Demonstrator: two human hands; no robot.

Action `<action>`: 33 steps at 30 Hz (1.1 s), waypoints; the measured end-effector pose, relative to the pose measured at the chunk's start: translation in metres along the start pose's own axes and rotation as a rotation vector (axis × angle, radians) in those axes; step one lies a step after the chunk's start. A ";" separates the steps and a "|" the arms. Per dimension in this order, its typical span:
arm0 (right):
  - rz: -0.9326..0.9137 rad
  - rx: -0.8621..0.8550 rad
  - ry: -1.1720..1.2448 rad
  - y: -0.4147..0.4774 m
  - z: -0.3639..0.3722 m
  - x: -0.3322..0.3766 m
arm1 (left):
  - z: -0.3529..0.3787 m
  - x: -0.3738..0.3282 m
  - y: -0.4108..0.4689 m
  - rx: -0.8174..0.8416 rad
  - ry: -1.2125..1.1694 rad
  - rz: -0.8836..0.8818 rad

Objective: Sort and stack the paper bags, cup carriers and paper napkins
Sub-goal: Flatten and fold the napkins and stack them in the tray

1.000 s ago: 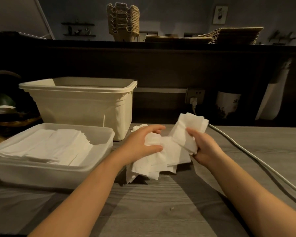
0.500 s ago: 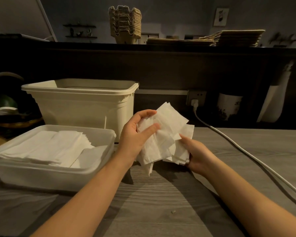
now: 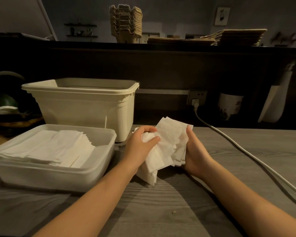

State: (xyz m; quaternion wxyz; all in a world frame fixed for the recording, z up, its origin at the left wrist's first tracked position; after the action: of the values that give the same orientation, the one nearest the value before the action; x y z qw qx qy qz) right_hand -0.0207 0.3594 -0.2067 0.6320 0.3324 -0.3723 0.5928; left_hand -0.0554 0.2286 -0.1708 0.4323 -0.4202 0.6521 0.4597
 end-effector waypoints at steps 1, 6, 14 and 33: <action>0.001 0.018 -0.004 -0.001 0.002 0.001 | -0.001 0.001 0.000 -0.010 -0.004 -0.007; 0.013 0.017 -0.097 -0.004 0.005 -0.004 | 0.002 -0.001 -0.002 0.003 0.051 0.008; -0.110 -0.257 -0.102 -0.001 -0.024 0.013 | 0.009 0.000 -0.004 0.107 0.111 -0.019; -0.070 -0.252 -0.177 -0.004 -0.030 0.024 | -0.006 0.010 0.009 0.190 0.240 -0.140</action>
State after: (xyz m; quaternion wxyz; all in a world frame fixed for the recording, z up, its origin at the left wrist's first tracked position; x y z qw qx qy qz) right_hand -0.0136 0.3974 -0.2006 0.6537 0.3142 -0.4860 0.4875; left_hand -0.0675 0.2233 -0.1770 0.4199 -0.4739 0.7087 0.3113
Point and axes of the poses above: each hand's wrist, its own y-axis towards the middle knuckle, its own z-axis out of the palm, x = y × z, the point moved 9 cm from there along y, towards the middle knuckle, and after that the axes turned 3 degrees about -z, right-handed, at the moved point
